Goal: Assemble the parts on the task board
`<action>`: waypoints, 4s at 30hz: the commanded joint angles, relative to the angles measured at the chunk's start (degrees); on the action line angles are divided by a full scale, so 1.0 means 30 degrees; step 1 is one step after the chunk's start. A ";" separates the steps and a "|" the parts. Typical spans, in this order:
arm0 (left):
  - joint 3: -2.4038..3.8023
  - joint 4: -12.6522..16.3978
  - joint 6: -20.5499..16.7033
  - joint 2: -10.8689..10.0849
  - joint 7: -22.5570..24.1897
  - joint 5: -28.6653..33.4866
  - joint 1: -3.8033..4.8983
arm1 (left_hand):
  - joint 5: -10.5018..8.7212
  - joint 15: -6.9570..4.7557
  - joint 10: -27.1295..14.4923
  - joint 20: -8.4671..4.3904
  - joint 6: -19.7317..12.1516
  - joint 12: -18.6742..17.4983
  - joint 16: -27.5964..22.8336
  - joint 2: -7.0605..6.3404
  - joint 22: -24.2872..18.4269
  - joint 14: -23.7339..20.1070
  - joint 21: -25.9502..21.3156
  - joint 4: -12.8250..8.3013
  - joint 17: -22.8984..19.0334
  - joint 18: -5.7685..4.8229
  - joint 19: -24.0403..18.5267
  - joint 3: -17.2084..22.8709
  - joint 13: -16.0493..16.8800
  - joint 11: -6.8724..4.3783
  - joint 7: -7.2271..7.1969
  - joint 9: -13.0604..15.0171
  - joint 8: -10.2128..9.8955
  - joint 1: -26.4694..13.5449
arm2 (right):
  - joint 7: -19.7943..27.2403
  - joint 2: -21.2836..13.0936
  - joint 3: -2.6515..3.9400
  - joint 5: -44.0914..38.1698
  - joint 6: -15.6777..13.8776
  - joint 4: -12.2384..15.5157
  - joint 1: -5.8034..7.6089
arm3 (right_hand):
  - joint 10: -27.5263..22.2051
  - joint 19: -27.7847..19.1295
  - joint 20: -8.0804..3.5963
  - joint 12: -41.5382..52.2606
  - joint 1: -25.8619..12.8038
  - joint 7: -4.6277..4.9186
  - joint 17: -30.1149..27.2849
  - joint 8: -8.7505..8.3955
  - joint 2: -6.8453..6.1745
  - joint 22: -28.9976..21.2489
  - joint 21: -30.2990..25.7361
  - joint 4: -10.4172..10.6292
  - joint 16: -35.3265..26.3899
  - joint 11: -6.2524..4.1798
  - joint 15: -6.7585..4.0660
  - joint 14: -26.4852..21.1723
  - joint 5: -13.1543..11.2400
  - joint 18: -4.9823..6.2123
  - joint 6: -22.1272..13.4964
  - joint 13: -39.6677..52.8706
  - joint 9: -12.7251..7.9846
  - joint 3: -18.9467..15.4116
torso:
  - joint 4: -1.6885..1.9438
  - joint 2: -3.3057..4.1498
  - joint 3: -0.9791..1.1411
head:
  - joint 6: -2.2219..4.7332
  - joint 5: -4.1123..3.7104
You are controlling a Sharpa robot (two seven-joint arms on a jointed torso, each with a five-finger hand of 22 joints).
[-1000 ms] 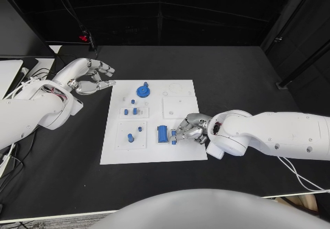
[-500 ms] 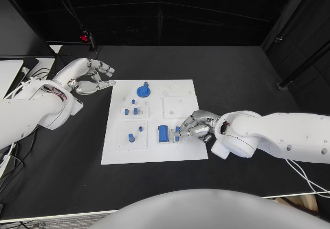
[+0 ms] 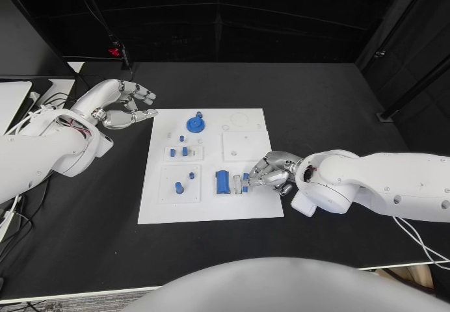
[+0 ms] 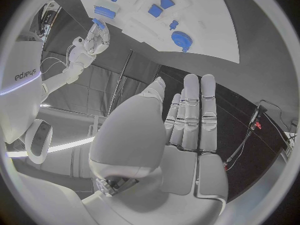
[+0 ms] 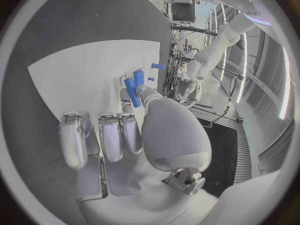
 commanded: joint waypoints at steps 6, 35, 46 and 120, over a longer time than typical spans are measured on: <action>0.0017 0.0000 0.0114 0.0016 -0.0104 0.0093 0.0029 | 0.0063 0.0000 0.0117 -0.0026 0.0065 0.0093 -0.0097 0.0207 0.0028 0.0127 -0.0038 0.0019 -0.0028 0.0314 0.0163 -0.0113 -0.0018 -0.0033 0.0005 -0.0014 -0.0074 0.0019 | -0.2714 0.0019 0.0000 -0.1871 0.1240 0.0000 0.0021 | 0.1952 0.1987 -0.0023 0.0119 0.0014 0.0049 0.5030 0.0002 -0.0062 0.5031 0.0055 -0.0041 0.0047 -0.0133 -0.0024 0.2020 -0.0071 -0.0141 0.0060 0.5026 0.0018 -0.0083 | -0.0023 -0.0003 0.0003 | 0.0003 0.0046; 0.0017 -0.0057 0.0208 0.0064 -0.0145 0.0093 0.0021 | 0.0063 0.0000 0.0117 -0.0026 0.0065 0.0093 -0.0097 0.0207 0.0028 0.0127 -0.0038 0.0019 -0.0028 0.0314 0.0163 -0.0113 -0.0018 -0.0033 0.0005 -0.0014 -0.0074 0.0019 | -0.0939 0.0945 0.0021 -0.2913 0.0947 -0.0359 0.0043 | 0.1952 0.1987 -0.0043 0.0119 -0.0238 0.0092 0.5030 -0.0121 -0.0154 0.5031 0.0055 0.0190 0.0047 -0.0110 -0.0034 0.2020 -0.0320 -0.0141 0.0125 0.5026 -0.0006 -0.0371 | 0.0004 0.0002 0.0009 | 0.0003 0.0265; 0.0016 -0.0072 0.0238 0.0093 -0.0163 0.0093 0.0015 | 0.0079 -0.0001 0.0103 -0.0028 0.0051 0.0089 -0.0095 0.0230 0.0025 0.0134 -0.0075 0.0025 -0.0030 0.0317 0.0169 -0.0109 -0.0020 -0.0030 0.0009 -0.0016 -0.0085 0.0033 | -0.1460 0.1122 0.0027 -0.2883 0.1104 -0.0569 0.0060 | 0.1952 0.1987 -0.0045 0.0119 -0.0425 0.0105 0.5030 -0.0201 -0.0148 0.5031 0.0055 0.0400 0.0047 -0.0101 -0.0031 0.2020 -0.0426 -0.0141 0.0143 0.5026 -0.0023 -0.0551 | -0.0023 -0.0007 -0.0006 | 0.0003 0.0262; 0.0016 -0.0120 0.0306 0.0174 -0.0305 0.0093 0.0001 | 0.0126 -0.0003 0.0087 -0.0034 0.0029 0.0086 -0.0094 0.0283 0.0043 0.0139 -0.0098 0.0019 -0.0036 0.0314 0.0206 -0.0079 -0.0023 -0.0029 0.0012 -0.0019 -0.0104 0.0098 | -0.1927 0.1954 0.0040 -0.3015 0.0331 -0.1043 0.0151 | 0.1952 0.1987 -0.0200 0.0119 -0.0553 0.0073 0.5030 0.4760 0.0176 0.5031 0.0055 0.2631 0.0047 -0.0137 -0.0168 0.2020 -0.0978 -0.0141 -0.2663 0.5026 0.2291 -0.4393 | -0.0024 0.0009 -0.0006 | 0.0003 0.0499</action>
